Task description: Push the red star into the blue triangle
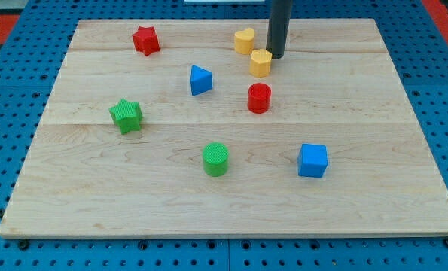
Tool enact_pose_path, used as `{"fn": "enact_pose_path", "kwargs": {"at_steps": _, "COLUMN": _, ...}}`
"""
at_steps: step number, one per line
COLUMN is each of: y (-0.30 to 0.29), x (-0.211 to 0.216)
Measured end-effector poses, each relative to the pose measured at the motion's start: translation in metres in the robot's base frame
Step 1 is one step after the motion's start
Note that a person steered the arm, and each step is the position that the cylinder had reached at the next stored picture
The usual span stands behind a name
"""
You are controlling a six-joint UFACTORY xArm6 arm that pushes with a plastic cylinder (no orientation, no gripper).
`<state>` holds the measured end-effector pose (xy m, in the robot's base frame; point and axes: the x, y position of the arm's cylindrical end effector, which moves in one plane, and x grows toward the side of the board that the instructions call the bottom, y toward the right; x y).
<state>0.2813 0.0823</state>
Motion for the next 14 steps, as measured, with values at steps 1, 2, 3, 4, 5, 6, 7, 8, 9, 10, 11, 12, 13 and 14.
{"fn": "enact_pose_path", "kwargs": {"at_steps": 1, "y": 0.0, "x": -0.002}}
{"fn": "enact_pose_path", "kwargs": {"at_steps": 2, "y": 0.009, "x": -0.002}}
{"fn": "enact_pose_path", "kwargs": {"at_steps": 3, "y": 0.033, "x": -0.002}}
{"fn": "enact_pose_path", "kwargs": {"at_steps": 4, "y": 0.035, "x": -0.002}}
{"fn": "enact_pose_path", "kwargs": {"at_steps": 5, "y": 0.089, "x": 0.004}}
{"fn": "enact_pose_path", "kwargs": {"at_steps": 6, "y": 0.107, "x": -0.01}}
{"fn": "enact_pose_path", "kwargs": {"at_steps": 7, "y": 0.118, "x": -0.01}}
{"fn": "enact_pose_path", "kwargs": {"at_steps": 8, "y": 0.127, "x": -0.038}}
{"fn": "enact_pose_path", "kwargs": {"at_steps": 9, "y": 0.078, "x": -0.067}}
{"fn": "enact_pose_path", "kwargs": {"at_steps": 10, "y": 0.068, "x": -0.061}}
{"fn": "enact_pose_path", "kwargs": {"at_steps": 11, "y": 0.042, "x": -0.062}}
{"fn": "enact_pose_path", "kwargs": {"at_steps": 12, "y": 0.031, "x": -0.067}}
{"fn": "enact_pose_path", "kwargs": {"at_steps": 13, "y": -0.049, "x": -0.074}}
{"fn": "enact_pose_path", "kwargs": {"at_steps": 14, "y": -0.093, "x": -0.087}}
